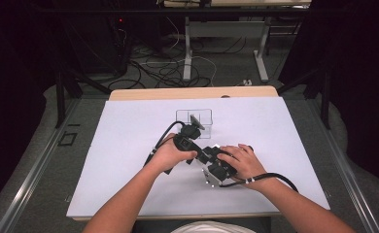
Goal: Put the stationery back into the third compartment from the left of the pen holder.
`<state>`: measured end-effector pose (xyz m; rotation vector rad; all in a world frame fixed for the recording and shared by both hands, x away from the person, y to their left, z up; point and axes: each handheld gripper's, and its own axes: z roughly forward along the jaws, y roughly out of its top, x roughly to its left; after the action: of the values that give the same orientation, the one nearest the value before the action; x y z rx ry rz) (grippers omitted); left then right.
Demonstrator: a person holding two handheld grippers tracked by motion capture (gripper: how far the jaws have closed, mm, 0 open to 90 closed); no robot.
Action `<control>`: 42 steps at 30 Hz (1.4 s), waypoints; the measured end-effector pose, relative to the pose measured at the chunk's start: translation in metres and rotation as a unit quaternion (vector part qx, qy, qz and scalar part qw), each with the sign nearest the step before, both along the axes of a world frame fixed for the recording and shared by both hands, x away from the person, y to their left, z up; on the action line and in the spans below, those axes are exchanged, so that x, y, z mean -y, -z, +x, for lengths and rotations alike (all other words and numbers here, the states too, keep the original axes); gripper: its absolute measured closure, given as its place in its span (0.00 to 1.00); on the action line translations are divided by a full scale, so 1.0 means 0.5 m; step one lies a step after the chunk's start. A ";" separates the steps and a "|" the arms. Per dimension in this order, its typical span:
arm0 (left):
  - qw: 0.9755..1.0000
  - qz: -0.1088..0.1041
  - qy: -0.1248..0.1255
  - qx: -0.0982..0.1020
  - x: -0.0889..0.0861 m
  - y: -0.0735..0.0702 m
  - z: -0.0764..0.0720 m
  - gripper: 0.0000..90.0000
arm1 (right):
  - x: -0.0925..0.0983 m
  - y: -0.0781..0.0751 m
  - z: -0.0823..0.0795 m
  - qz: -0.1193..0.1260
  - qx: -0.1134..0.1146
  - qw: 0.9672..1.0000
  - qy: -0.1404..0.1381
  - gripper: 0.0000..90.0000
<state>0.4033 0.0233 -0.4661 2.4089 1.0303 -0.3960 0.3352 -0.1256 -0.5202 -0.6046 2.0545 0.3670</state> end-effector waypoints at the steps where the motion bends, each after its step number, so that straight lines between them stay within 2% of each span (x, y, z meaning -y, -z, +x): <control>1: 1.000 -0.001 0.000 0.000 0.001 0.000 0.000 0.74 | 0.000 0.001 0.000 0.000 0.001 1.000 0.000 0.73; 8: 1.000 0.000 -0.003 -0.001 0.002 0.000 -0.001 0.74 | -0.001 0.001 0.002 -0.008 0.005 1.000 -0.005 0.74; 12: 1.000 -0.001 -0.002 0.002 0.001 0.001 0.000 0.74 | -0.001 0.004 0.003 -0.002 0.011 1.000 -0.011 0.75; 18: 1.000 -0.006 -0.009 0.003 -0.001 -0.001 0.000 0.74 | 0.001 0.002 0.004 -0.006 0.007 1.000 -0.004 0.75; 21: 1.000 -0.017 -0.021 0.005 -0.003 -0.003 -0.001 0.69 | 0.000 0.002 0.005 -0.006 0.005 1.000 -0.010 0.75; 24: 1.000 -0.018 -0.024 0.010 -0.007 -0.007 -0.003 0.65 | -0.001 0.004 0.005 -0.008 0.006 1.000 -0.011 0.75; 28: 0.999 -0.030 -0.034 0.024 -0.020 -0.018 -0.008 0.58 | -0.003 0.005 0.008 -0.007 0.003 1.000 -0.009 0.75; 31: 0.997 -0.042 -0.051 0.043 -0.038 -0.026 -0.013 0.51 | -0.002 0.006 0.010 -0.002 0.006 1.000 -0.009 0.75; 34: 0.995 -0.052 -0.066 0.061 -0.067 -0.033 -0.014 0.49 | -0.002 0.006 0.011 -0.003 0.001 1.000 -0.003 0.75; 37: 0.990 -0.059 -0.090 0.087 -0.101 -0.034 -0.012 0.46 | -0.003 0.005 0.014 0.001 0.000 1.000 -0.003 0.75; 38: 0.989 -0.056 -0.095 0.094 -0.113 -0.033 -0.011 0.46 | -0.004 0.005 0.015 0.002 -0.004 1.000 0.000 0.75; 39: 0.987 -0.057 -0.109 0.101 -0.122 -0.031 -0.010 0.45 | -0.005 0.004 0.017 0.000 -0.002 1.000 -0.005 0.75; 41: 0.984 -0.056 -0.127 0.112 -0.141 -0.025 -0.009 0.44 | -0.006 0.005 0.017 0.012 -0.010 1.000 0.003 0.75; 42: 0.983 -0.049 -0.131 0.121 -0.150 -0.022 -0.009 0.43 | -0.007 0.004 0.020 0.016 -0.008 1.000 -0.001 0.75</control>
<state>0.3988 0.0982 -0.4552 2.1348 1.1670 -0.0587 0.3450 -0.1219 -0.5220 -0.5858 2.0608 0.4054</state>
